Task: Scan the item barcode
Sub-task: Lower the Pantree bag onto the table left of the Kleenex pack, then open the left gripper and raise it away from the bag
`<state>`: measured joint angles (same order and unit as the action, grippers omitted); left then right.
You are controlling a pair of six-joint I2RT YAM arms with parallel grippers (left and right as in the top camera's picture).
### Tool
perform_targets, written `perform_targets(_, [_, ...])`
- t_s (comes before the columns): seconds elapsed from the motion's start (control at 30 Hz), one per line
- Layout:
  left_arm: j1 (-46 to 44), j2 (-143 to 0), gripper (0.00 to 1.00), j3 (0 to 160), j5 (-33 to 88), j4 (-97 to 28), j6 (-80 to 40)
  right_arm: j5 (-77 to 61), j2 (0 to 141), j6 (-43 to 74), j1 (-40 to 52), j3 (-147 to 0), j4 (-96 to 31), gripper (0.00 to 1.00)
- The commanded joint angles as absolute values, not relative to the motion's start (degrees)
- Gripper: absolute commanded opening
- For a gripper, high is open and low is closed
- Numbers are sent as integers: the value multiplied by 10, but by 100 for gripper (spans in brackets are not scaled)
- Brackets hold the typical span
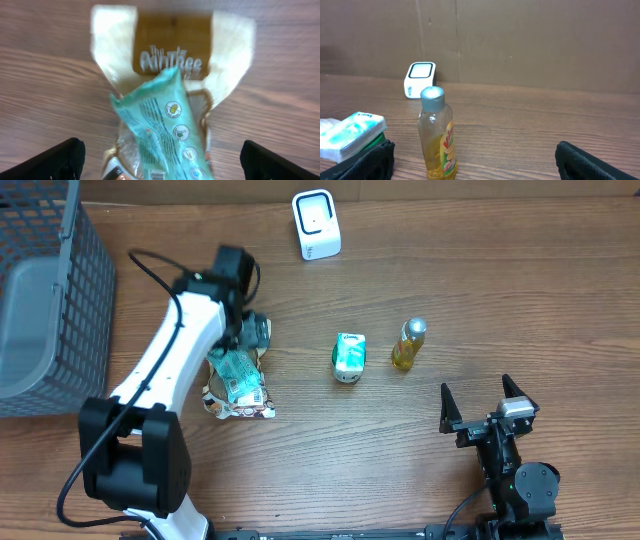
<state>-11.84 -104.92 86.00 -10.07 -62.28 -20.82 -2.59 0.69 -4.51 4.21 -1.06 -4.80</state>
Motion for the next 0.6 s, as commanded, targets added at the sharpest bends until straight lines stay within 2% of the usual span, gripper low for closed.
perform_targets(0.0, [-104,-1044,100,972,-111,-663,-193,-27,6,-46,41,-4,-46,100])
perform_targets(0.23, [-94,-1044,100,1112,-110,-734,-193,-27,6,-46,41,-4,-46,100])
perform_targets(0.57, [-94,-1046,100,1116,-107,-751,-193,-27,6,-46,41,-4,-46,100])
